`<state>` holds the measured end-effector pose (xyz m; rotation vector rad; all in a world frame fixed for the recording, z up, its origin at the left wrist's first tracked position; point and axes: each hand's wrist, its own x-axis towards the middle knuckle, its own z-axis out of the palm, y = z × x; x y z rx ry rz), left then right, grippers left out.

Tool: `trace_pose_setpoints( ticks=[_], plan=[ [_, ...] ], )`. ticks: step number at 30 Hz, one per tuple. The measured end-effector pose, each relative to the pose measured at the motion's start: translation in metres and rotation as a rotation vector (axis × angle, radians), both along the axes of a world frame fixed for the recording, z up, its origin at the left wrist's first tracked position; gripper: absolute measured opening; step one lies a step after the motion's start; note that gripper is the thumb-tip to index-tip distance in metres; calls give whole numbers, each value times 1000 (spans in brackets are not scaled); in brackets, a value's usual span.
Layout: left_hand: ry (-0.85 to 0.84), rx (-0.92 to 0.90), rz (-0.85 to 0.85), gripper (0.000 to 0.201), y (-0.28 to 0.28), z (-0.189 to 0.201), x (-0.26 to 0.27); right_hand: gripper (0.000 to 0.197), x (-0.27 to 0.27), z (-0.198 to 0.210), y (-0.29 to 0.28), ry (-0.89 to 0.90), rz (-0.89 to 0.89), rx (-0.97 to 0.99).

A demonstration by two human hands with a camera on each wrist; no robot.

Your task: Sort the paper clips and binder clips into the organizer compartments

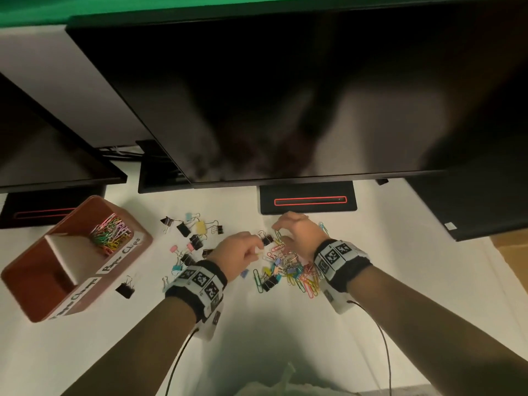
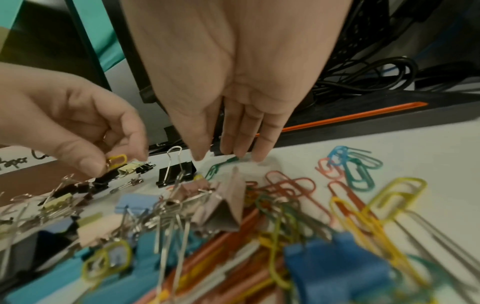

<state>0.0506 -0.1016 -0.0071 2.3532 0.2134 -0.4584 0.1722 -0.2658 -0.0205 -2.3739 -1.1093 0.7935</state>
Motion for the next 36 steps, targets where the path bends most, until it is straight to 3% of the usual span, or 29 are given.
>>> trace_pose_setpoints(
  ticks=[4, 7, 11, 19, 25, 36],
  plan=[
    [14, 35, -90, 31, -21, -3, 5, 39, -6, -2, 7, -66, 114, -88],
    [41, 79, -141, 25, -29, -9, 7, 37, -10, -4, 9, -22, 80, -98],
    [58, 142, -106, 13, -30, -13, 7, 15, -12, -4, 6, -16, 63, -118],
    [56, 203, -113, 13, -20, -19, 9, 13, -8, 3, 1, 5, 29, -163],
    [55, 152, -56, 17, -19, -15, 9, 32, -7, 6, 7, 62, -7, -180],
    [274, 273, -140, 27, -23, -13, 23, 14, -6, 5, 9, 59, -7, -189]
  ],
)
